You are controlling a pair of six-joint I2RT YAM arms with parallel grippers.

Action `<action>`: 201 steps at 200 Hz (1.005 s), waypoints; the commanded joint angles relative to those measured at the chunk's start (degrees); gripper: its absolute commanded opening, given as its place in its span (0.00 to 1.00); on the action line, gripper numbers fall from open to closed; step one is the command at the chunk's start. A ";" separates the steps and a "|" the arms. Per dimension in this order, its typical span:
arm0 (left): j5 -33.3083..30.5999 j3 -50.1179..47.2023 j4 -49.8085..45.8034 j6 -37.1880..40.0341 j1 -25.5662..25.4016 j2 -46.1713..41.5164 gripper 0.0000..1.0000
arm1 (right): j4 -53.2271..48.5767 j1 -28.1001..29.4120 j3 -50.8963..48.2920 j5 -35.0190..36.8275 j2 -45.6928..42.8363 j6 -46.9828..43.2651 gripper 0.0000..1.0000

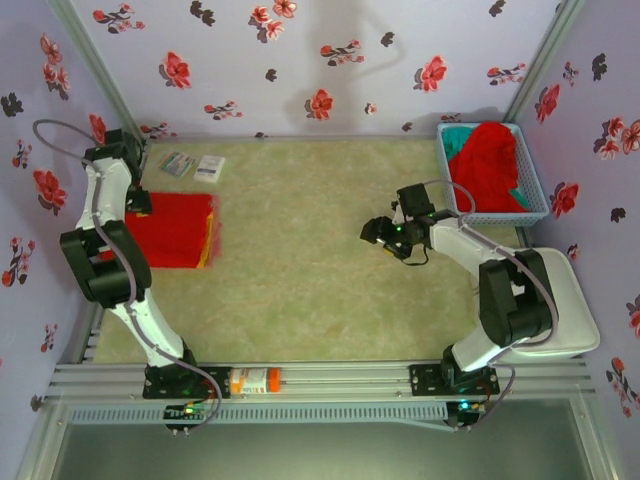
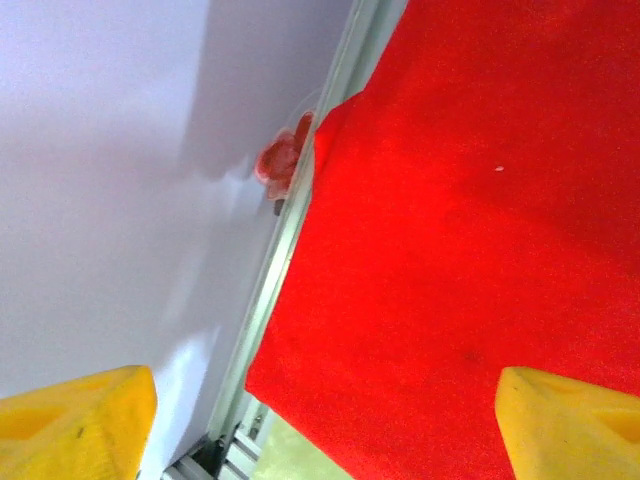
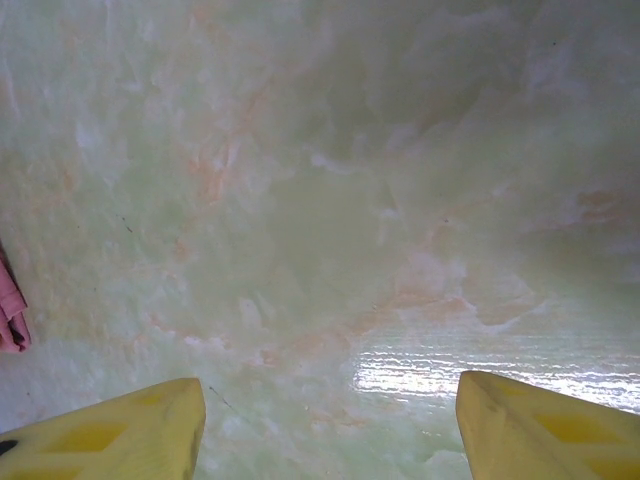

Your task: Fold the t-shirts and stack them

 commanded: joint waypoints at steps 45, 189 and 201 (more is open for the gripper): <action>1.95 2.75 -0.71 -2.23 -3.01 -8.86 1.00 | -4.27 0.32 2.62 5.39 -3.87 -4.97 0.70; 30.60 -49.82 60.39 -4.94 -6.79 -37.13 1.00 | 27.32 -1.87 -19.82 45.65 -25.35 -30.08 0.99; 29.04 -54.65 65.71 -5.86 -6.78 -37.27 1.00 | 30.14 -2.47 -22.35 45.29 -25.72 -32.06 0.99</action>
